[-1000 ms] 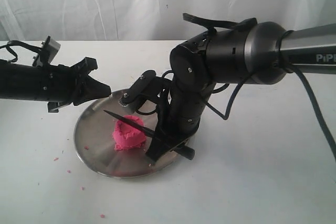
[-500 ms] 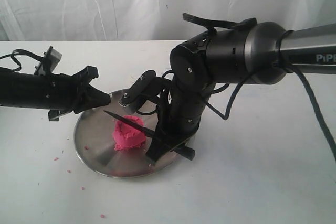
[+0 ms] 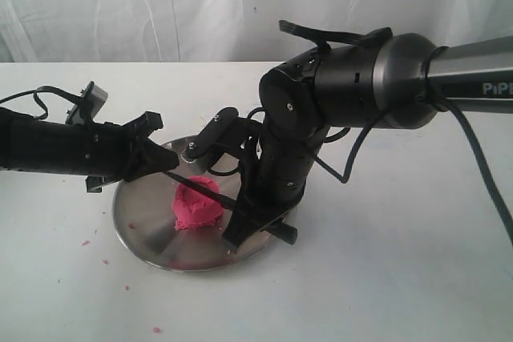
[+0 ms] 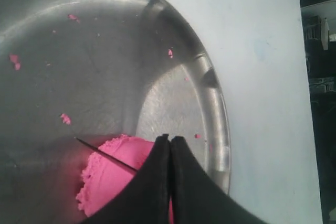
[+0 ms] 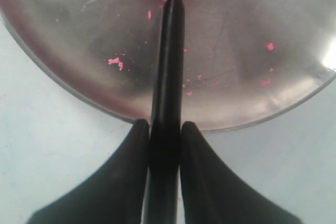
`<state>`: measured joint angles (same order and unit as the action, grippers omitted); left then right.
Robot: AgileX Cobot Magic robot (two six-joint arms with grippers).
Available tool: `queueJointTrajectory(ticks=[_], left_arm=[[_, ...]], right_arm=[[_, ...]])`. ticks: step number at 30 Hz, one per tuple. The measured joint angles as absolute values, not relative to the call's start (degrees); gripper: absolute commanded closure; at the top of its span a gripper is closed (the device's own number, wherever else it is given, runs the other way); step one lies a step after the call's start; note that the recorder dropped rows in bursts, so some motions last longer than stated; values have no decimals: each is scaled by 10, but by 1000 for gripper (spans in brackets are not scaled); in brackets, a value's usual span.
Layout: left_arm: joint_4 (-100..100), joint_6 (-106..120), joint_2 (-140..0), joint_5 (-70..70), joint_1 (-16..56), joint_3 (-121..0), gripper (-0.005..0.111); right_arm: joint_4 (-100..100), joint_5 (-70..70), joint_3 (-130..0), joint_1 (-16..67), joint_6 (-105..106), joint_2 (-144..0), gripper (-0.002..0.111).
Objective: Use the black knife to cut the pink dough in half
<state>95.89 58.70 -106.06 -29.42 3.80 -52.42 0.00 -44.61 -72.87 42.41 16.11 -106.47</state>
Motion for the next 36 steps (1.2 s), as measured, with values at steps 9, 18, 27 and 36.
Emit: queueJointTrajectory(ticks=[9, 18, 27, 36], left_arm=[[987, 629, -1092, -298, 38, -524, 107], [987, 645, -1104, -306, 38, -525, 107], [987, 652, -1105, -314, 38, -525, 107], [987, 653, -1105, -311, 38, -525, 107]], right_arm=[[0, -446, -729, 424, 161, -1065, 108], [0, -446, -729, 424, 161, -1065, 108], [4, -446, -729, 424, 161, -1090, 108], [4, -443, -729, 424, 161, -1103, 108]])
